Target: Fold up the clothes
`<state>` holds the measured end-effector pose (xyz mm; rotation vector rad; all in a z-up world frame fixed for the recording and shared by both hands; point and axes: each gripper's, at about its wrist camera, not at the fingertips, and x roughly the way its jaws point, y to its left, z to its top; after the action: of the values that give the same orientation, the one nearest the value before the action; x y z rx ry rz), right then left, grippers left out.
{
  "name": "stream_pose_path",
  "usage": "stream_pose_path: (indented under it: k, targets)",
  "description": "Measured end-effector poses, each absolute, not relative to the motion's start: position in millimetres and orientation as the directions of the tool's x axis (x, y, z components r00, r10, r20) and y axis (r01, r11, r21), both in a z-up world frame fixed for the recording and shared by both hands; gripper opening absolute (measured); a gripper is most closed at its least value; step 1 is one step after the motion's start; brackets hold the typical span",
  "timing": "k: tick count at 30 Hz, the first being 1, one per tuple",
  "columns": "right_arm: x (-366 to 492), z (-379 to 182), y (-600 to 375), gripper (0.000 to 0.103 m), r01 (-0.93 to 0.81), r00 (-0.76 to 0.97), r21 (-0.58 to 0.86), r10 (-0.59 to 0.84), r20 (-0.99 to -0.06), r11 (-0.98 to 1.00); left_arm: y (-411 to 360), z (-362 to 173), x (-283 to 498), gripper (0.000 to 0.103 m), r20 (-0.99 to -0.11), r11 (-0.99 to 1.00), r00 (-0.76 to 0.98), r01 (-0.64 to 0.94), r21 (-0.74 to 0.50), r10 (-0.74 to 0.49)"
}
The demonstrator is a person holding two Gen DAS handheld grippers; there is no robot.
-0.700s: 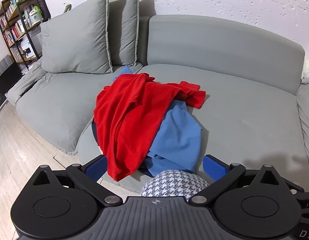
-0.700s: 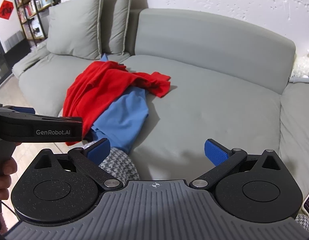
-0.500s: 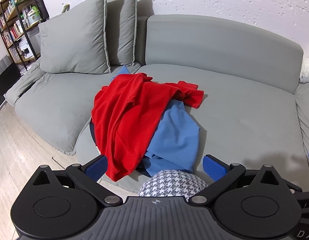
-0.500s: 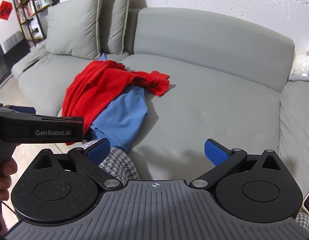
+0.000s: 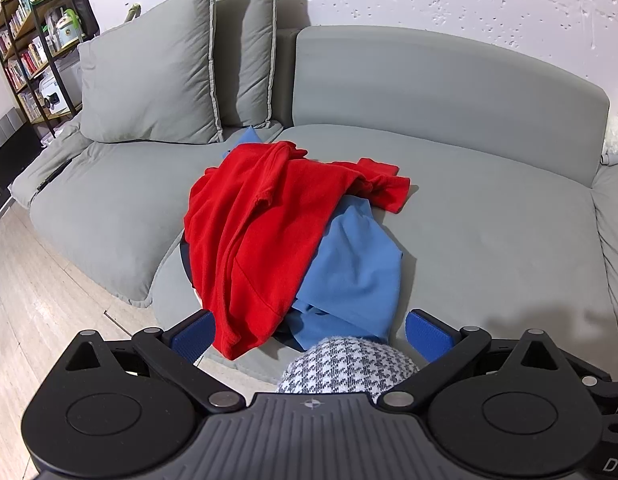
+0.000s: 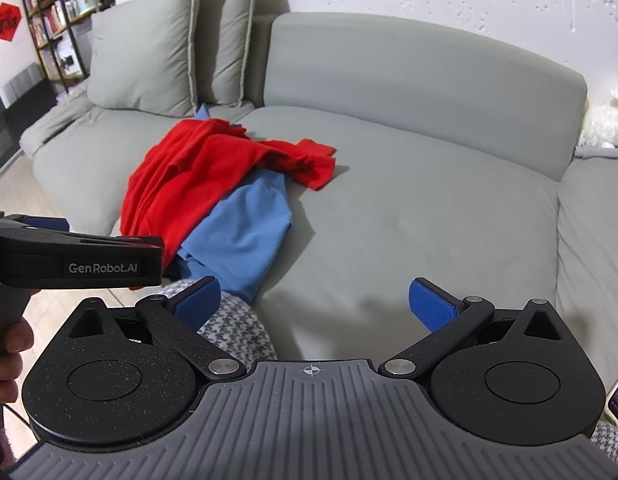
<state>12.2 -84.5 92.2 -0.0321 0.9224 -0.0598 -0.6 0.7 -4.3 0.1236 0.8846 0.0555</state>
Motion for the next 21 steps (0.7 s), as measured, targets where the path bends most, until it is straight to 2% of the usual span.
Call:
stream_pose_path:
  k: [21]
  targets:
    - [10.2,90.1,-87.6,0.103,0.033,0.593,-0.037,-0.049,-0.804,0.999,-2.7,-7.5,4.1,0.102,-0.78,0.991,0.617,0.001,0.131,0.103]
